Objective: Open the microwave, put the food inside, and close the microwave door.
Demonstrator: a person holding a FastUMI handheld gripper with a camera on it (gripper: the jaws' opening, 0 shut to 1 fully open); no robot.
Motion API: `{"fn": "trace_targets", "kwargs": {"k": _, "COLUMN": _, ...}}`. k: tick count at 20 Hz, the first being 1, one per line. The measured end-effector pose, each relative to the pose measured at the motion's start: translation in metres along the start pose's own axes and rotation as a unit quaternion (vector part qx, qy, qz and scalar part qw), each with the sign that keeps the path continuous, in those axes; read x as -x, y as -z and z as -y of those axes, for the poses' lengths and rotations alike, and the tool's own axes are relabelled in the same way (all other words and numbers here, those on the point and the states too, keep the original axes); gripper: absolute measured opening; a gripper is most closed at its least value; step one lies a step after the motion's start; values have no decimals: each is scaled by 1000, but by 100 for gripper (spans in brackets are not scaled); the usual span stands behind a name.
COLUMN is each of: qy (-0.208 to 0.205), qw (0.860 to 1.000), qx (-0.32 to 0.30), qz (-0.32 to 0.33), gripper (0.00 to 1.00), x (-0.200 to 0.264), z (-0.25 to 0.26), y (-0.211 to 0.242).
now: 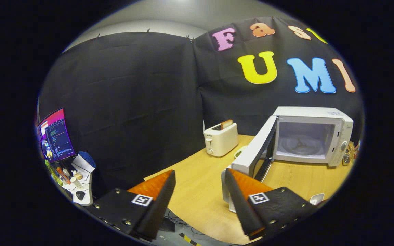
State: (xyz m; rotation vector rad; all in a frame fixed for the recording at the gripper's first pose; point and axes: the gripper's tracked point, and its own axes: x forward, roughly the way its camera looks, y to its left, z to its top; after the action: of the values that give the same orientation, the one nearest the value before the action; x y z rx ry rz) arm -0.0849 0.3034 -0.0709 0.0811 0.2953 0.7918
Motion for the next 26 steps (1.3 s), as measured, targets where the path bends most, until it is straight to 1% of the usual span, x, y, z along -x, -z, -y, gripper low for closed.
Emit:
{"fn": "trace_targets", "kwargs": {"k": 1, "qy": 6, "qw": 1000, "qx": 8, "qz": 12, "gripper": 99, "x": 10, "z": 8, "y": -11}}
{"fn": "trace_targets", "kwargs": {"k": 5, "qy": 25, "qw": 999, "qx": 6, "qz": 31, "gripper": 99, "x": 36, "z": 45, "y": -26}}
{"fn": "trace_targets", "kwargs": {"k": 10, "qy": 86, "qw": 996, "qx": -28, "qz": 20, "gripper": 99, "x": 65, "z": 129, "y": -19}}
{"fn": "trace_targets", "kwargs": {"k": 14, "qy": 135, "qw": 989, "qx": -57, "qz": -8, "gripper": 99, "x": 90, "z": 195, "y": 7}}
{"fn": "trace_targets", "kwargs": {"k": 18, "qy": 177, "qw": 979, "qx": -94, "qz": -42, "gripper": 99, "x": 113, "z": 251, "y": 44}}
{"fn": "trace_targets", "kwargs": {"k": 22, "qy": 206, "qw": 964, "qx": -146, "qz": -83, "gripper": 99, "x": 129, "z": 291, "y": 88}}
{"fn": "trace_targets", "kwargs": {"k": 26, "qy": 217, "qw": 946, "qx": -204, "qz": -129, "gripper": 98, "x": 138, "z": 309, "y": 135}}
